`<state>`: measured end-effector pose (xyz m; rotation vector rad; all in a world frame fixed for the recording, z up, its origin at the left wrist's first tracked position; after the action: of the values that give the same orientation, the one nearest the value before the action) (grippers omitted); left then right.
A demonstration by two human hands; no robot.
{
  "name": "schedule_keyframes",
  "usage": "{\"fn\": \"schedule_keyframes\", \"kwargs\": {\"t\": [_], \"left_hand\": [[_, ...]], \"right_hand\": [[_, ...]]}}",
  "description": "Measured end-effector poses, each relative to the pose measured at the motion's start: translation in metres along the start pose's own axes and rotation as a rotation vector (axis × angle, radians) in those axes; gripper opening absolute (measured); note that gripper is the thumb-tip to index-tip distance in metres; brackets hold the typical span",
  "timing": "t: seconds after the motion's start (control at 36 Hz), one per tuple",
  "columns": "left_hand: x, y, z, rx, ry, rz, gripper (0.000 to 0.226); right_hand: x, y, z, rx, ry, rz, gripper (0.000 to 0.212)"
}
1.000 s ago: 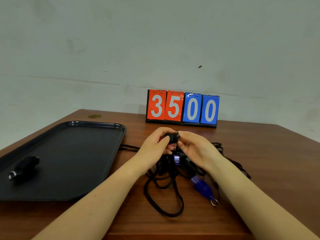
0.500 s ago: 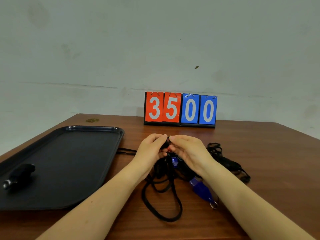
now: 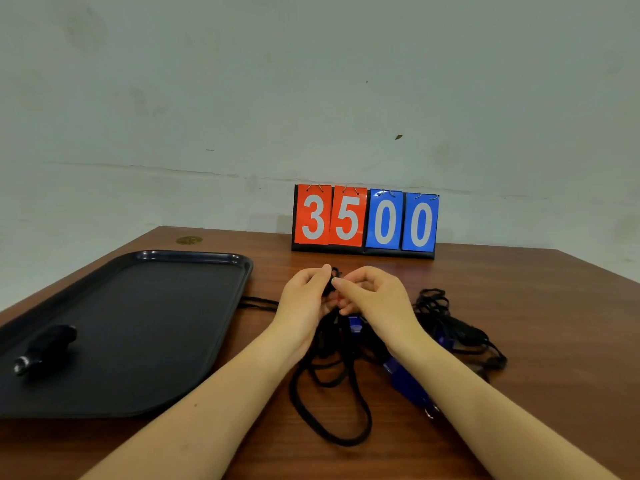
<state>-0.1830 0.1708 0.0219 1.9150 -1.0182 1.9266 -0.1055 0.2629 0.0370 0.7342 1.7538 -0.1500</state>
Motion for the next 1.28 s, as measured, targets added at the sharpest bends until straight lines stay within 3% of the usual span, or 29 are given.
{"fn": "schedule_keyframes", "kwargs": {"t": [0.31,0.53,0.72,0.94,1.28], "left_hand": [[-0.006,-0.004,0.000,0.013,0.038,0.039,0.023],[0.001,-0.006,0.004,-0.028,0.119,0.161,0.028],[0.002,-0.007,0.006,-0.057,0.102,0.099,0.039],[0.003,0.001,0.008,-0.032,0.165,0.317,0.035],[0.004,0.000,0.005,0.000,0.159,0.262,0.022]], "right_hand": [[-0.001,0.002,0.002,0.038,0.031,0.090,0.009],[-0.002,0.003,0.002,-0.027,-0.013,-0.101,0.014],[-0.004,0.003,0.002,-0.035,-0.002,-0.109,0.013],[-0.004,-0.005,0.004,-0.109,0.100,0.056,0.015],[-0.006,-0.005,0.006,-0.125,0.152,0.083,0.009]]}}
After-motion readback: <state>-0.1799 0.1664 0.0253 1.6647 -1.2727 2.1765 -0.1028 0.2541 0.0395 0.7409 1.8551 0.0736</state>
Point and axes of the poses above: each hand's wrist, its own z-axis away from the middle knuckle, its own y-axis out of the back of the hand, x = y × z, the point moved 2 cm from there along -z, towards the middle knuckle, and after that the axes turned 5 degrees about -x, right-handed, at the moved point
